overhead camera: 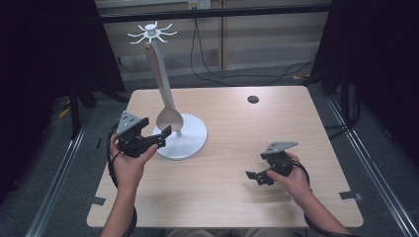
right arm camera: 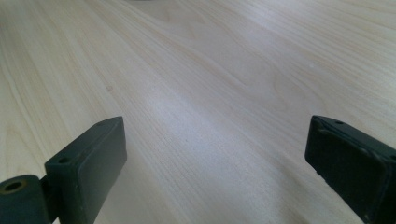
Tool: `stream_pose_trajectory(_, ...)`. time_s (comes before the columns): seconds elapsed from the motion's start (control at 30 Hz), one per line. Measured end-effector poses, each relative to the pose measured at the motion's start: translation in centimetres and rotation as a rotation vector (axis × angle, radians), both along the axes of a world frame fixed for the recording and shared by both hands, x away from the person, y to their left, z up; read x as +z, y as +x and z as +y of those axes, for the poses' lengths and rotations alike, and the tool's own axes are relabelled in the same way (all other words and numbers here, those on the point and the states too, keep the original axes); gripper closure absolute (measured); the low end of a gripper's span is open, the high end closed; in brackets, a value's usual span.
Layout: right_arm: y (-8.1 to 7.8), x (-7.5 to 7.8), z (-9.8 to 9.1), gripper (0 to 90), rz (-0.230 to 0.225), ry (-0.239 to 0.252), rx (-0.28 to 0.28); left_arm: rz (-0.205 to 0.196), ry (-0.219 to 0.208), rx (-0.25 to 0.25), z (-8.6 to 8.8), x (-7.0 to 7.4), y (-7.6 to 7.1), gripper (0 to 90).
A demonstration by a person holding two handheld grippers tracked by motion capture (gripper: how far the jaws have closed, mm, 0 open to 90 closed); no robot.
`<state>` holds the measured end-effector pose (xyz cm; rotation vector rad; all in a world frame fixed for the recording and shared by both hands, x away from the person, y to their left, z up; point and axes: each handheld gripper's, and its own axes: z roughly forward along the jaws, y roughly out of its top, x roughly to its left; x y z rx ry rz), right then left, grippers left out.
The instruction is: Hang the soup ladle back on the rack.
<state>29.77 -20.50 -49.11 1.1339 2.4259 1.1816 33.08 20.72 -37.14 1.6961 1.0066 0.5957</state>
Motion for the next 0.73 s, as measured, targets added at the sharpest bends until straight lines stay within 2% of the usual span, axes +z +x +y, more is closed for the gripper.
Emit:
stream_pose_trajectory(0.5,0.0,-0.1,0.0,5.0,0.004,0.000,0.005,0.023,-0.002,-0.006,0.0,-2.8,-1.2,6.0)
stream_pose_trajectory(0.63,0.0,-0.2,0.0,5.1,0.006,0.000,0.004,0.030,0.007,-0.008,0.2,-2.9,-1.2,5.4)
stream_pose_trajectory(0.67,0.0,-0.2,0.1,5.0,0.006,0.000,0.003,0.028,-0.010,-0.008,0.2,-3.0,-1.1,5.4)
stream_pose_trajectory(0.73,0.0,-0.1,0.1,5.0,0.002,-0.001,0.007,0.030,0.002,-0.007,0.3,-3.0,-1.1,5.4)
